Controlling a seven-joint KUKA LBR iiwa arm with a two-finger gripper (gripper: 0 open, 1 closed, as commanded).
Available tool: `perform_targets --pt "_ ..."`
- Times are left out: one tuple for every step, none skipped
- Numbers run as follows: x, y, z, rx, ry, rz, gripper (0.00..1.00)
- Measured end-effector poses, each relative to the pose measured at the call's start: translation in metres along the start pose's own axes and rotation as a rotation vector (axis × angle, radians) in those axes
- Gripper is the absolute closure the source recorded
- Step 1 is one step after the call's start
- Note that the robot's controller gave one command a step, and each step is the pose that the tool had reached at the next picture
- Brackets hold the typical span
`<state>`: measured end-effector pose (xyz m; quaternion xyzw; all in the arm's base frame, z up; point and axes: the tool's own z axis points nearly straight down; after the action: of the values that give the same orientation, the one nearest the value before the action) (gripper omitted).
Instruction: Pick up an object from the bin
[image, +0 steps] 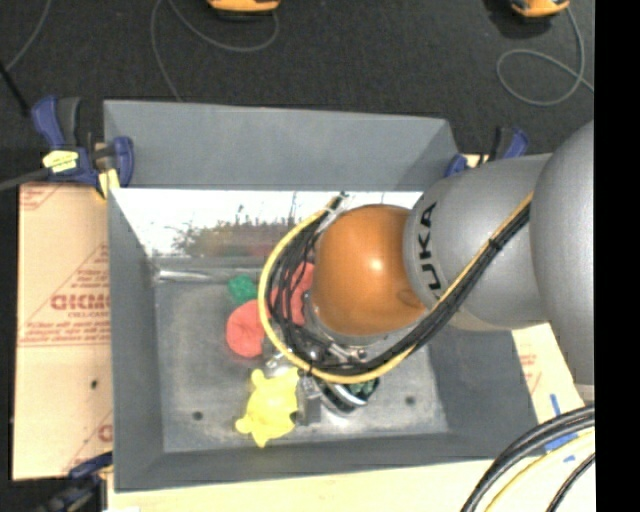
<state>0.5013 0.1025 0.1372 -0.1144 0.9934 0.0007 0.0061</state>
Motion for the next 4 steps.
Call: perform_targets --pt "0.0 0.021 0.053 -0.004 0.011 -0.358 1.0" --pt "0.0 0.021 0.053 -0.004 0.011 -0.357 1.0" --pt "-0.003 0.025 0.031 -0.004 0.015 -0.398 1.0" --pt "-0.001 0.03 -0.002 -0.004 0.01 -0.445 1.0"
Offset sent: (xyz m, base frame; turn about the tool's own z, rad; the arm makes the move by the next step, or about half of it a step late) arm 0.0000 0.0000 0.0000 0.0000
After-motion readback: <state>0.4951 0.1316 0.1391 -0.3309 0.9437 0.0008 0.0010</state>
